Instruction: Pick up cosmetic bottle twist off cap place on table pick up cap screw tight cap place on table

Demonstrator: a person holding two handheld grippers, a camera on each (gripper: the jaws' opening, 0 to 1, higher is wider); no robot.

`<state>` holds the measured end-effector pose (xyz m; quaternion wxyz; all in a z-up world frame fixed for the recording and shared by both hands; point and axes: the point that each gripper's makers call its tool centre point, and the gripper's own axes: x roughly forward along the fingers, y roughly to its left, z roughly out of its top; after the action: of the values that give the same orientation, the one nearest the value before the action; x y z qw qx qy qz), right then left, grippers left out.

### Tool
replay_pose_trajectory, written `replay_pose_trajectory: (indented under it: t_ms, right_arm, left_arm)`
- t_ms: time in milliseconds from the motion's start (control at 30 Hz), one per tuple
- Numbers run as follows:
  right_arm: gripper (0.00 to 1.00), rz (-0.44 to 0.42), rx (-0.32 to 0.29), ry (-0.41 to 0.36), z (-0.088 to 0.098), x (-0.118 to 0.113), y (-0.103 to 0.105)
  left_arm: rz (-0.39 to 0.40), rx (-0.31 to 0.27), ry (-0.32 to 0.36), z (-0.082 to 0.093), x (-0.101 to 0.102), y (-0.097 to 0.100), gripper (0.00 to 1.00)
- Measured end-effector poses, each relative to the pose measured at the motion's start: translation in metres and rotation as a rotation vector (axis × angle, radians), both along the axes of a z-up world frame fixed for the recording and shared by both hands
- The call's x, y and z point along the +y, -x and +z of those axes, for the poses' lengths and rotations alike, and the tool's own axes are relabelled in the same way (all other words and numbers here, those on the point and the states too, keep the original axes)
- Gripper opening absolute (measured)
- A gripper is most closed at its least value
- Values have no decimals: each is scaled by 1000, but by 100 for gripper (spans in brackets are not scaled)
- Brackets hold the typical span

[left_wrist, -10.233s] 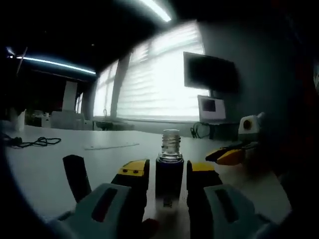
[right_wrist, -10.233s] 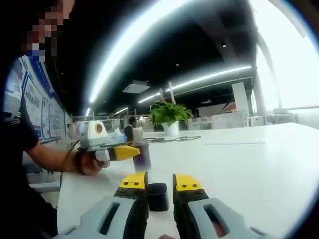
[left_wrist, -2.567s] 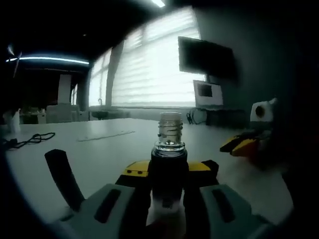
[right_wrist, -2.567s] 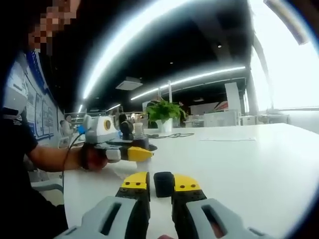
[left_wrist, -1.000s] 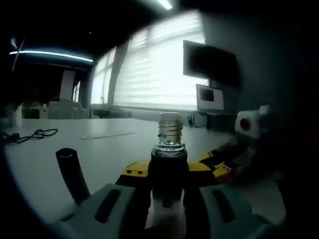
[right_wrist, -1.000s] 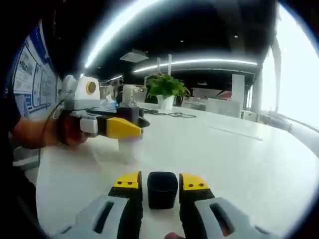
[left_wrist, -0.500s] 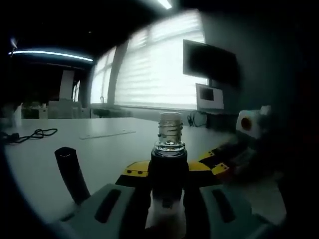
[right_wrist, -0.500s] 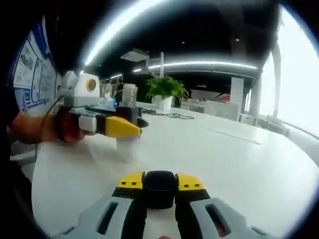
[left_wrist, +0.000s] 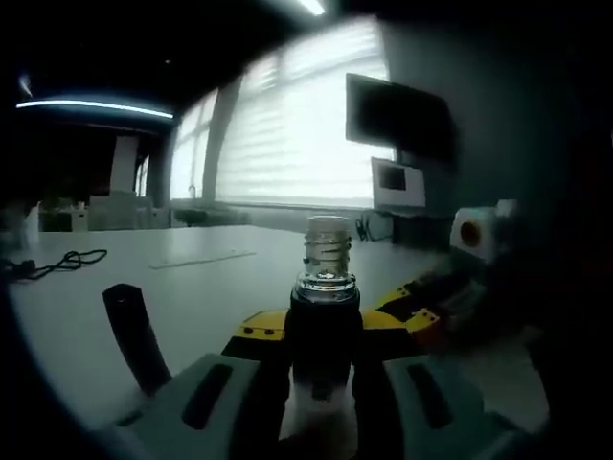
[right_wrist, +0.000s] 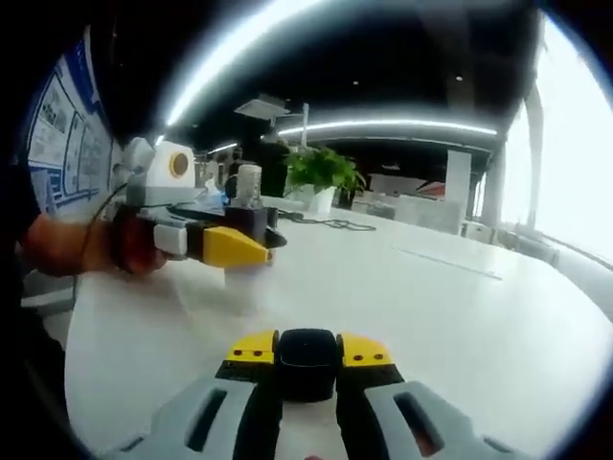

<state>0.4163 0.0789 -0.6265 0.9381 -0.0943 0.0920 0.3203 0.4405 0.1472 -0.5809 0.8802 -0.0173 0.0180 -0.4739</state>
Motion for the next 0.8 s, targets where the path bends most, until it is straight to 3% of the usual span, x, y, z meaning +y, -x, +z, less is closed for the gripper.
replay_pose_trajectory:
  t_ms: [200, 433, 800]
  right_arm:
    - [16, 11, 11, -72, 8, -1, 3]
    - [16, 35, 7, -81, 12, 5, 8]
    - [16, 75, 23, -120, 19, 11, 14]
  left_arm:
    - [-10, 12, 4, 0, -3, 7, 14]
    - [-37, 9, 19, 7, 0, 21, 14]
    - [-90, 28, 26, 2, 14, 37, 15]
